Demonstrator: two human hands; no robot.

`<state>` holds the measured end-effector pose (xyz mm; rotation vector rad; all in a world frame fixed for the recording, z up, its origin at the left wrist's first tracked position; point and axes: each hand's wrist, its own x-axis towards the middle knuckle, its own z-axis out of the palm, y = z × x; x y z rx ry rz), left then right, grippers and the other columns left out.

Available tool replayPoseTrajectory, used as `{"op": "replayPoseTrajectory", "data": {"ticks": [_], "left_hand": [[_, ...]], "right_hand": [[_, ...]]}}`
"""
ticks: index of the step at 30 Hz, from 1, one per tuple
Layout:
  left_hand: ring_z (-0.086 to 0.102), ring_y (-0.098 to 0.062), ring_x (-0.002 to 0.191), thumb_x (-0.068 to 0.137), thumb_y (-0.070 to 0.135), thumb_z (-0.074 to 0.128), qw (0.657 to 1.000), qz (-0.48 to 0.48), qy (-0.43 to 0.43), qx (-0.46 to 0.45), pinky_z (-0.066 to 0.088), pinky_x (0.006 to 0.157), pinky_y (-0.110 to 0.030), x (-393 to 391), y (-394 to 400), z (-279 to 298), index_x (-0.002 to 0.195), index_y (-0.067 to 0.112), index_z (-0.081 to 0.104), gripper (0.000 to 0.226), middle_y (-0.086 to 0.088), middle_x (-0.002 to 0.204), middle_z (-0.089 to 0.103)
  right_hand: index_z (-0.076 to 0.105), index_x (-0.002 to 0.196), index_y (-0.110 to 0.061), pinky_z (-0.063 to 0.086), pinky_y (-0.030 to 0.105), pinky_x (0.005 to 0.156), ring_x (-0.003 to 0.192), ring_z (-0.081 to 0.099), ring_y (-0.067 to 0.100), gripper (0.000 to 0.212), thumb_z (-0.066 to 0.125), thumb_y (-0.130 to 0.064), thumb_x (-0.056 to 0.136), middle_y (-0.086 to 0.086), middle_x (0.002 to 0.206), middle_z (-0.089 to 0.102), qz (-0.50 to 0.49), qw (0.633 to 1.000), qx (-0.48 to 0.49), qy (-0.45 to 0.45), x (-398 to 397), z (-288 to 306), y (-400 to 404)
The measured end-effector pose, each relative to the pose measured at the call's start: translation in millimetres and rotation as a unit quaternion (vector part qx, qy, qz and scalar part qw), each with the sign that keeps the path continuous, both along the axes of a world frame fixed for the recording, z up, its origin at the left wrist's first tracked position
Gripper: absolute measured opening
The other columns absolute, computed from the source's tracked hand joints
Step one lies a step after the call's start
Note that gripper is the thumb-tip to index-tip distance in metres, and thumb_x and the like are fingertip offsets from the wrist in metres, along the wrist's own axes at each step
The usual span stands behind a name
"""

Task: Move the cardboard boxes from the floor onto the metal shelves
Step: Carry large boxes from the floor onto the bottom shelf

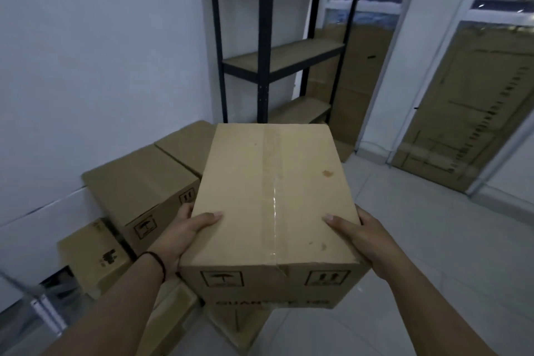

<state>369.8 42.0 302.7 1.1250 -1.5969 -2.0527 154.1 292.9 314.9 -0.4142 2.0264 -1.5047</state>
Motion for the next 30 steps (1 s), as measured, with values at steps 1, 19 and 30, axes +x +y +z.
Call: {"op": "replayPoseTrajectory", "data": {"ticks": [1,19,30], "left_hand": [[0.066,-0.034,0.093,0.064,0.031,0.081,1.000,-0.005,0.009,-0.001,0.055,0.075,-0.046,-6.0,5.7,6.6,0.112,0.022,0.049,0.058,-0.015,0.111,0.064],[0.064,-0.035,0.089,0.078,0.025,0.073,0.985,-0.157,0.072,-0.009,0.052,0.079,-0.052,-229.8,179.0,82.7,0.120,0.020,0.050,0.049,-0.018,0.113,0.064],[0.065,-0.029,0.079,0.086,0.019,0.063,0.982,-0.169,0.078,0.019,0.053,0.063,-0.039,-351.5,240.7,85.9,0.128,0.015,0.045,0.046,-0.015,0.107,0.064]], "right_hand": [[0.061,0.121,-0.027,0.056,0.035,0.077,0.093,0.069,0.019,0.050,0.079,-0.039,0.075,-0.005,0.106,0.071,-0.011,1.000,-0.003,0.007,-1.3,7.0,9.8],[0.061,0.117,-0.024,0.055,0.035,0.073,0.090,0.070,0.022,0.046,0.076,-0.041,0.077,0.001,0.103,0.072,-0.145,0.988,-0.032,0.032,-143.9,73.0,237.3],[0.062,0.118,-0.020,0.053,0.028,0.061,0.085,0.071,0.022,0.045,0.075,-0.039,0.079,0.004,0.100,0.074,-0.155,0.987,-0.032,0.018,-255.4,82.0,300.7]]}}
